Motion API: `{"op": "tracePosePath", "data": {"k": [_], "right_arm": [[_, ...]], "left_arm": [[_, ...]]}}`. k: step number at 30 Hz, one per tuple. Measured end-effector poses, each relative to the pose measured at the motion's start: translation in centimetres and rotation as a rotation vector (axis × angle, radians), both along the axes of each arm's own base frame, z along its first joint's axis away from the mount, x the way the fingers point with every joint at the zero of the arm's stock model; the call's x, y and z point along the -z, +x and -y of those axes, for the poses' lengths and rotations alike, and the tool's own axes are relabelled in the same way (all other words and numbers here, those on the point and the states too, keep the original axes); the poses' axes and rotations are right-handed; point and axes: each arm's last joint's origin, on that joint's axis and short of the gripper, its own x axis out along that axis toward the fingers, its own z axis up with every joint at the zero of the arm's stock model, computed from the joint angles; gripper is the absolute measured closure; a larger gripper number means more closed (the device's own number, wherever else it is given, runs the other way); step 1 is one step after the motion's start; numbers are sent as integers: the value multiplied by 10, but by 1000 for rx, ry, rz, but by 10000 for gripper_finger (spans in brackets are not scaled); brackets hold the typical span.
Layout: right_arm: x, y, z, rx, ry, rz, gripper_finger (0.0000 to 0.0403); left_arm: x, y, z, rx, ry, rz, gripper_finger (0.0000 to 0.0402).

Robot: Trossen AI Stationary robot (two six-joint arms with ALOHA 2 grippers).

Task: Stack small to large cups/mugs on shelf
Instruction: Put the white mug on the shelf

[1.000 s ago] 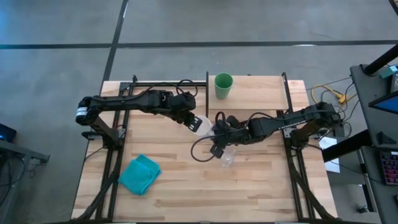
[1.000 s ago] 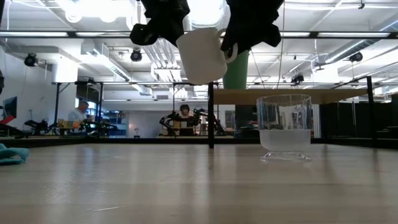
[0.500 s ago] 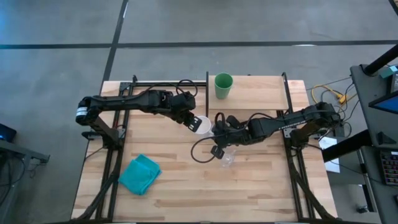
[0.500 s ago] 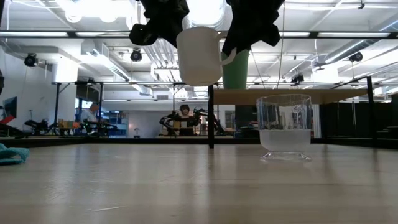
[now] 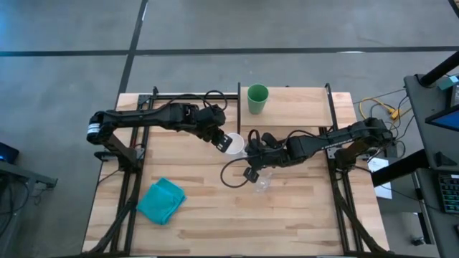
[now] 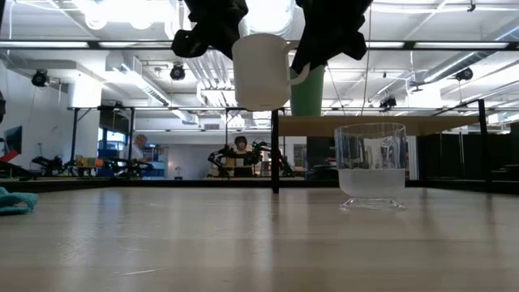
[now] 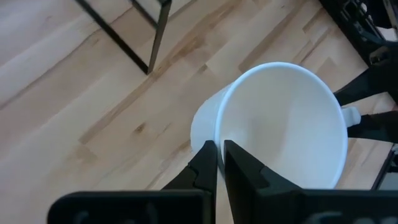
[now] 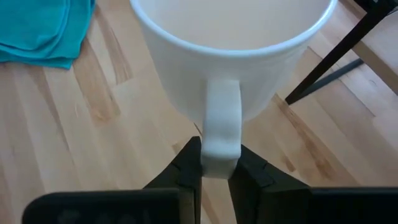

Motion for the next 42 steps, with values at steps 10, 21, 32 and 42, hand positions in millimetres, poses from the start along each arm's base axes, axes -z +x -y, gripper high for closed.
{"op": "tracePosePath", "data": {"k": [10, 21, 32, 42], "right_arm": [[-5, 0, 0, -1, -9, 2, 360], [-5, 1, 1, 7, -22, 9, 360], [-2, -5, -2, 61, 3, -36, 360], [-29, -36, 2, 163, -25, -1, 360]], "left_arm": [[-3, 3, 0, 70, 24, 41, 384], [-5, 3, -1, 90, 32, 53, 291], [-28, -17, -2, 63, 57, 131, 281], [-50, -45, 0, 75, 92, 205, 281]]}}
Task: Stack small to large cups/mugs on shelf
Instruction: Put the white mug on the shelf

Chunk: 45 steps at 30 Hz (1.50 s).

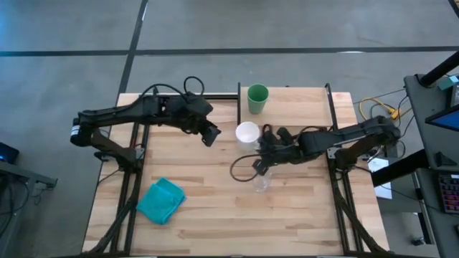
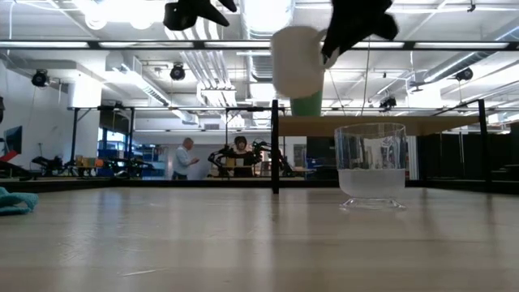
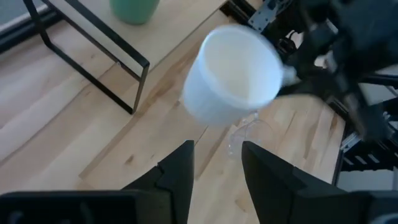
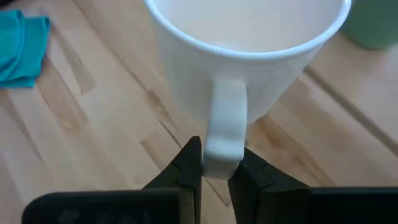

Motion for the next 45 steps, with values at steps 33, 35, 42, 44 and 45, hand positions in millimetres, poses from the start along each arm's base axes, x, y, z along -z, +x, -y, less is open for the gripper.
{"op": "tracePosePath", "data": {"k": [33, 35, 42, 44, 45], "right_arm": [[-30, -115, 38, 377, -182, 32, 361], [-30, -115, 39, 385, -181, 31, 361], [-31, -118, 46, 413, -183, 31, 361], [-30, -121, 47, 419, -182, 33, 361], [-29, -122, 48, 423, -182, 32, 361]], "left_arm": [[-11, -11, 1, 6, 21, 45, 281], [-13, -11, 1, 6, 21, 50, 281], [-27, -17, 2, 14, 31, 119, 281], [-32, -21, 2, 14, 34, 143, 281], [-34, -23, 3, 14, 35, 156, 281]]}}
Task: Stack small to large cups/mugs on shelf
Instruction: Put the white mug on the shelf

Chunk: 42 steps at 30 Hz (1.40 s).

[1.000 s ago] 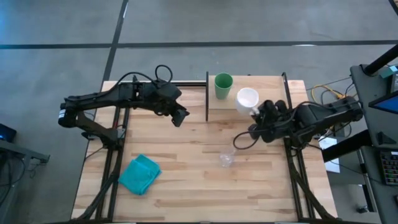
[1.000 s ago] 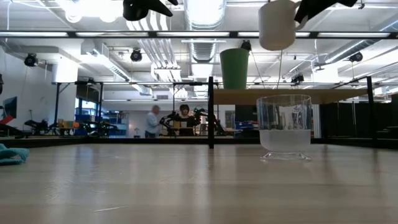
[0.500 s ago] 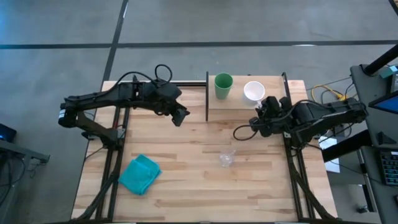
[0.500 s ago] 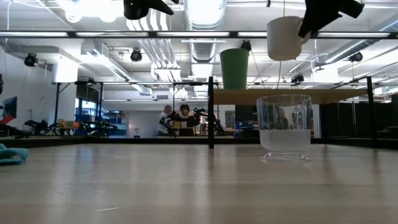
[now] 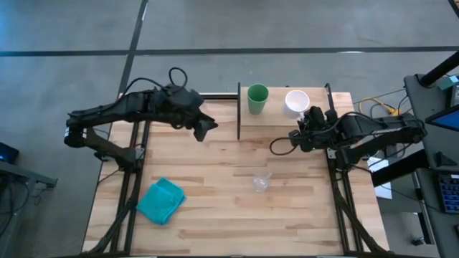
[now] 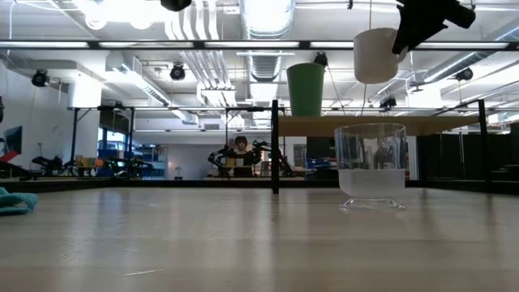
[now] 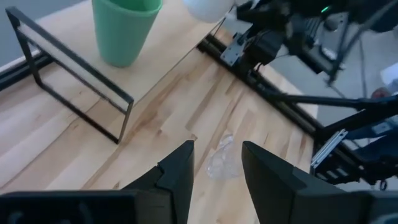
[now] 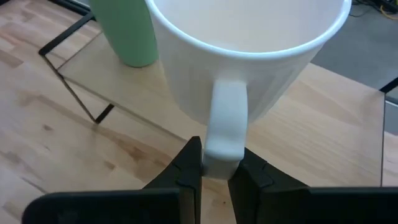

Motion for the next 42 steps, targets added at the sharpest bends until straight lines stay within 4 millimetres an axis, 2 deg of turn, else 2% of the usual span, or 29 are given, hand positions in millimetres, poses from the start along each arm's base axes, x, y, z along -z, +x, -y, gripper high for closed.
{"op": "tracePosePath", "data": {"k": [9, 15, 20, 29, 33, 42], "right_arm": [[21, -8, 3, 22, 18, 90, 361], [35, -2, 9, 12, 11, 133, 361], [45, 5, 14, 6, 12, 96, 361], [44, 5, 33, 73, -22, 57, 361], [39, 10, 41, 33, -13, 58, 361], [52, 20, 49, 41, 35, 7, 361]], "left_arm": [[-11, -14, 2, 1, 6, 54, 281], [-11, -14, 2, 2, 6, 53, 281], [-10, -13, 2, 4, 5, 49, 281], [-10, -13, 2, 4, 5, 50, 281], [-10, -13, 2, 4, 5, 49, 281], [-10, -13, 2, 5, 6, 49, 281]]}}
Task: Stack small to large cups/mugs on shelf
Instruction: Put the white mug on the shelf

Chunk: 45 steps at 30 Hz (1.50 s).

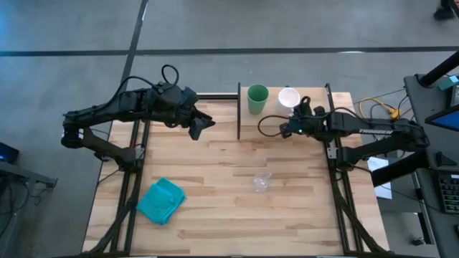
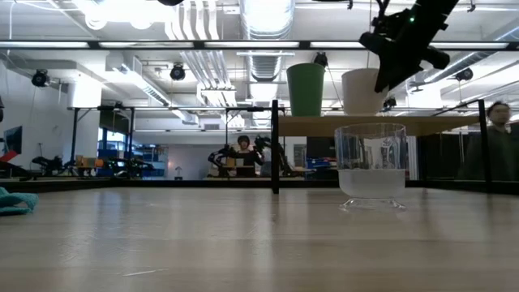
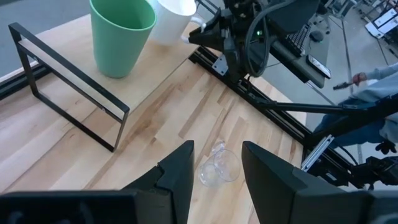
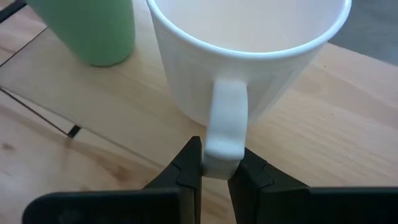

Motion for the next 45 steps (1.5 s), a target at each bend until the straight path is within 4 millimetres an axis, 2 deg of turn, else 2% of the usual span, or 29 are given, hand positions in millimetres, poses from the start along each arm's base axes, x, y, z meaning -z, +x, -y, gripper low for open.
{"op": "tracePosePath", "data": {"k": [10, 18, 27, 34, 39, 45], "right_arm": [[9, 9, 6, 13, 26, -44, 361], [9, 9, 10, 33, 28, -31, 360], [15, 12, 16, 37, 76, -41, 259], [17, 14, 16, 40, 74, -50, 247], [8, 11, 13, 28, 74, -14, 253], [-22, 10, 5, -21, 62, 91, 253]], "left_arm": [[0, 0, 0, 7, 13, -2, 281], [0, 0, 0, 9, 19, -3, 281], [0, 0, 0, 9, 20, -3, 281], [0, 0, 0, 9, 21, -3, 281], [0, 0, 0, 9, 21, -3, 281], [0, 0, 0, 9, 21, -3, 281]]}}
